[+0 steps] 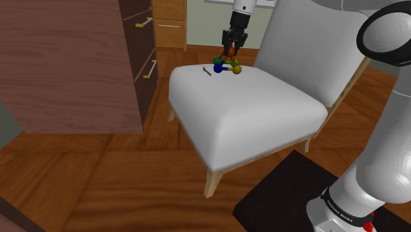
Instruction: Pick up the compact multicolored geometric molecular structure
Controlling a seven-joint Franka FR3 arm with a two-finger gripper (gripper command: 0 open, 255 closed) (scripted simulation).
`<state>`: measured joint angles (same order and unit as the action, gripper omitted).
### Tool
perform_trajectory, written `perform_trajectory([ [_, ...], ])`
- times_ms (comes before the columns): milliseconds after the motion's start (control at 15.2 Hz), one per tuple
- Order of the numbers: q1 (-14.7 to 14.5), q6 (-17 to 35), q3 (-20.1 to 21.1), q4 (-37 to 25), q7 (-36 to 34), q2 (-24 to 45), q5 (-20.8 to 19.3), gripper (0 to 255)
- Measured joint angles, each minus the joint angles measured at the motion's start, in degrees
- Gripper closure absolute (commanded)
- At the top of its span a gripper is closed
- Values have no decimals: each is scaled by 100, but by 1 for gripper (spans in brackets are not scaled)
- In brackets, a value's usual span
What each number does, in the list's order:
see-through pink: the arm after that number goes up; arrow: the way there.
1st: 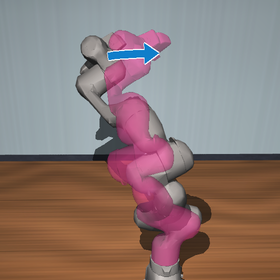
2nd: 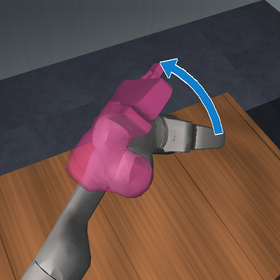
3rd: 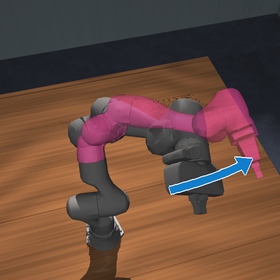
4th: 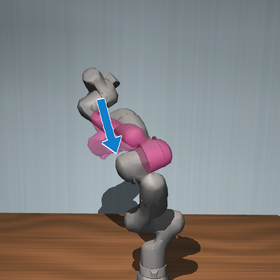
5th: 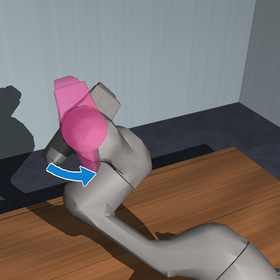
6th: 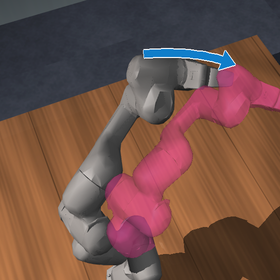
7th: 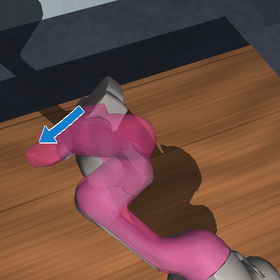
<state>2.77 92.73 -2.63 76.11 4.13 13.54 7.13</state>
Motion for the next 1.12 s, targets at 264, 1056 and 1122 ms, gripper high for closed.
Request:
perform_trajectory([
  [264,0,1,0,-1,1,1,1,255],
  [1056,42,-966,-2,-1368,-86,408,25,255],
  [1122,44,-1079,0,-1541,-102,466,29,255],
])
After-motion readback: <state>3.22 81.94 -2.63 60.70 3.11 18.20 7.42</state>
